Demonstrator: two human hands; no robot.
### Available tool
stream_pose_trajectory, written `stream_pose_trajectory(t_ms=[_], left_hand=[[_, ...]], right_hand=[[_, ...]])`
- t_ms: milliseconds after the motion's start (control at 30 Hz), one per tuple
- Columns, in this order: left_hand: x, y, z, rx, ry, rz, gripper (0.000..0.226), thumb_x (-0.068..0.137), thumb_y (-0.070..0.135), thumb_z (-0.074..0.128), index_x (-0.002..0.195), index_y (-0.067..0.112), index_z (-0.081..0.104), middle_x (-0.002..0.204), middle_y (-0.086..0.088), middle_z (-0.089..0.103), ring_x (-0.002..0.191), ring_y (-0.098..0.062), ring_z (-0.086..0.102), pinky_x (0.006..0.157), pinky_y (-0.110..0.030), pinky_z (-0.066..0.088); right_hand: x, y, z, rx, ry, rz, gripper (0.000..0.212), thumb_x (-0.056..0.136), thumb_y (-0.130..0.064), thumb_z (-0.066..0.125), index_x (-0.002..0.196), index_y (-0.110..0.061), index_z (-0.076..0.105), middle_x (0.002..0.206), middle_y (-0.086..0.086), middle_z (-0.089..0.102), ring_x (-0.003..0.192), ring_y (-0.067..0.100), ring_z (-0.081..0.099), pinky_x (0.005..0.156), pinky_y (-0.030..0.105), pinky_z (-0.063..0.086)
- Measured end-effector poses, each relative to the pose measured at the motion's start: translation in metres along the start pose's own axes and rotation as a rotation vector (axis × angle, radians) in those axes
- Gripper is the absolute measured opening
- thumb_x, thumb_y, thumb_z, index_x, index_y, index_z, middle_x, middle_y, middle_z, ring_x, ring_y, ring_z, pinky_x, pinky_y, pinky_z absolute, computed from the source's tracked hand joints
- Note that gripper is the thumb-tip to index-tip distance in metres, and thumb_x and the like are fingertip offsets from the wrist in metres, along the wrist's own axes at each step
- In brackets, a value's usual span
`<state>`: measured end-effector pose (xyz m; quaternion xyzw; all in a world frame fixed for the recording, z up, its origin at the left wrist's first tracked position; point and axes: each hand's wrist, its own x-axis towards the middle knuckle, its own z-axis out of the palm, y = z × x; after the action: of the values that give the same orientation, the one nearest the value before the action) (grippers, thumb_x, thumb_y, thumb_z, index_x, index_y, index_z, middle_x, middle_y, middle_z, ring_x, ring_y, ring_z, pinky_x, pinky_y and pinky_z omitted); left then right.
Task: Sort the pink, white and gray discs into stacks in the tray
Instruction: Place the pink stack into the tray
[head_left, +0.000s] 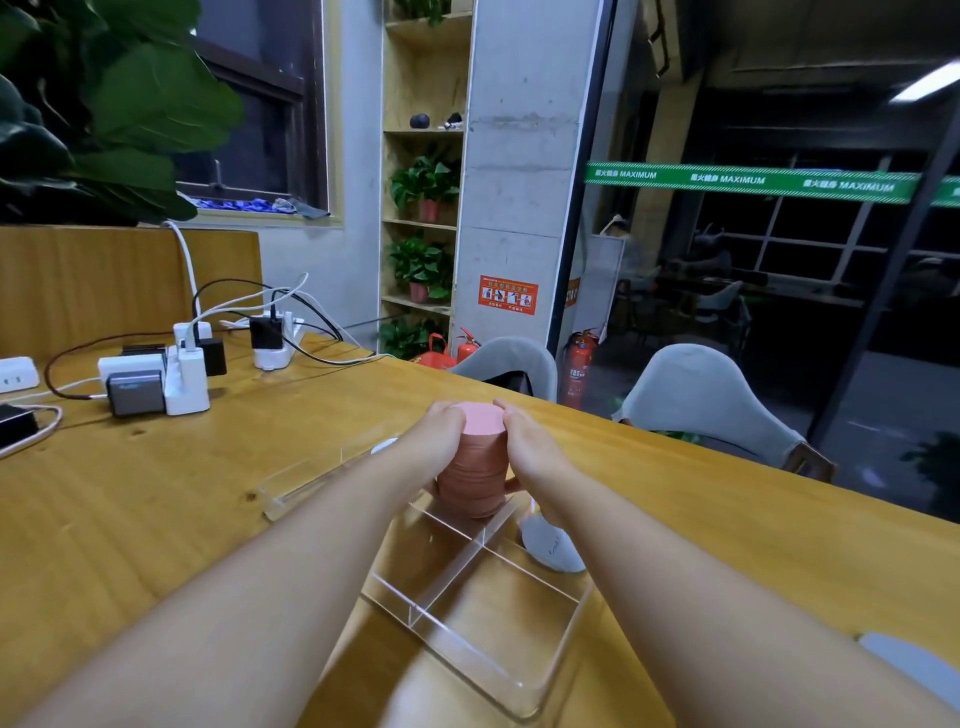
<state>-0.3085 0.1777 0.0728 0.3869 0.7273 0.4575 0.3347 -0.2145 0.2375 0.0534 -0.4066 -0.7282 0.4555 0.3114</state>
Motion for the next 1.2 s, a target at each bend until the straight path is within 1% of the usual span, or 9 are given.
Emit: stream_pose_trajectory(t_ms=[100, 300, 400, 567, 667, 733, 833, 1033, 1200], left_hand=[[0.010, -0.004, 0.001, 0.038, 0.010, -0.005, 0.048, 0.094, 0.020, 0.021, 0.141, 0.025, 0.032, 0.126, -0.014, 0.047, 0.107, -0.032, 0.049, 0.088, -0.045, 0.049], [0.024, -0.009, 0.004, 0.113, 0.023, -0.004, 0.048, 0.092, 0.024, 0.022, 0.140, 0.025, 0.032, 0.122, -0.013, 0.048, 0.108, -0.033, 0.047, 0.096, -0.048, 0.045], [0.028, -0.011, 0.009, 0.175, 0.035, 0.011, 0.047, 0.095, 0.024, 0.022, 0.142, 0.021, 0.029, 0.131, -0.016, 0.045, 0.115, -0.035, 0.045, 0.099, -0.045, 0.041], [0.032, -0.013, 0.013, 0.206, 0.056, 0.015, 0.047, 0.098, 0.026, 0.022, 0.143, 0.016, 0.025, 0.138, -0.019, 0.042, 0.122, -0.035, 0.041, 0.100, -0.038, 0.034], [0.032, -0.019, 0.014, 0.216, 0.083, 0.046, 0.048, 0.099, 0.038, 0.023, 0.142, 0.016, 0.026, 0.136, -0.016, 0.045, 0.122, -0.033, 0.043, 0.093, -0.035, 0.032], [0.027, -0.026, 0.013, 0.194, 0.139, 0.114, 0.058, 0.097, 0.052, 0.022, 0.142, 0.016, 0.025, 0.135, -0.010, 0.050, 0.122, -0.030, 0.047, 0.092, -0.033, 0.033], [0.009, -0.037, 0.006, 0.155, 0.273, 0.213, 0.067, 0.090, 0.063, 0.021, 0.136, 0.014, 0.030, 0.122, -0.011, 0.060, 0.112, -0.030, 0.055, 0.097, -0.042, 0.041], [-0.032, -0.069, -0.001, 0.369, 0.303, 0.277, 0.043, 0.091, 0.048, 0.042, 0.120, 0.017, 0.047, 0.120, 0.000, 0.053, 0.114, -0.025, 0.049, 0.098, -0.043, 0.038], [-0.064, -0.086, 0.009, 0.576, 0.373, 0.329, 0.023, 0.097, 0.031, 0.038, 0.113, 0.020, 0.048, 0.117, 0.004, 0.055, 0.116, -0.020, 0.047, 0.095, -0.033, 0.027]], right_hand=[[0.007, 0.003, 0.002, -0.011, 0.009, 0.009, 0.048, 0.100, -0.024, 0.013, 0.144, -0.022, 0.032, 0.150, 0.004, 0.031, 0.135, 0.023, 0.031, 0.110, 0.044, 0.031], [0.015, 0.001, -0.002, -0.061, 0.001, 0.067, 0.048, 0.100, -0.022, 0.013, 0.144, -0.022, 0.031, 0.150, 0.005, 0.031, 0.135, 0.027, 0.033, 0.110, 0.043, 0.032], [0.016, -0.001, -0.001, -0.139, 0.022, 0.088, 0.047, 0.100, -0.015, 0.017, 0.143, -0.012, 0.032, 0.148, 0.012, 0.035, 0.133, 0.030, 0.036, 0.110, 0.042, 0.031], [0.013, -0.003, -0.002, -0.364, 0.069, 0.108, 0.036, 0.096, 0.000, 0.030, 0.130, 0.007, 0.040, 0.133, 0.024, 0.046, 0.119, 0.036, 0.048, 0.098, 0.038, 0.043], [0.012, 0.001, -0.002, -0.461, 0.105, 0.029, 0.024, 0.101, -0.013, 0.026, 0.101, -0.008, 0.049, 0.112, 0.021, 0.055, 0.095, 0.026, 0.050, 0.078, 0.031, 0.039], [0.008, 0.003, 0.000, -0.381, 0.125, 0.024, 0.039, 0.103, -0.031, 0.019, 0.102, -0.011, 0.053, 0.102, 0.012, 0.055, 0.094, 0.025, 0.051, 0.076, 0.029, 0.035], [0.000, -0.002, -0.004, -0.274, 0.165, 0.050, 0.055, 0.101, -0.043, 0.017, 0.130, -0.007, 0.047, 0.126, 0.010, 0.055, 0.119, 0.026, 0.048, 0.088, 0.031, 0.035], [-0.028, 0.008, -0.021, -0.318, 0.151, -0.133, 0.048, 0.099, -0.041, 0.034, 0.140, -0.016, 0.035, 0.141, 0.002, 0.043, 0.127, 0.017, 0.041, 0.101, 0.031, 0.034], [-0.046, 0.021, -0.021, -0.572, 0.110, -0.308, 0.073, 0.092, -0.034, 0.055, 0.148, -0.028, 0.010, 0.156, -0.001, 0.009, 0.143, 0.016, 0.013, 0.112, 0.030, 0.018]])
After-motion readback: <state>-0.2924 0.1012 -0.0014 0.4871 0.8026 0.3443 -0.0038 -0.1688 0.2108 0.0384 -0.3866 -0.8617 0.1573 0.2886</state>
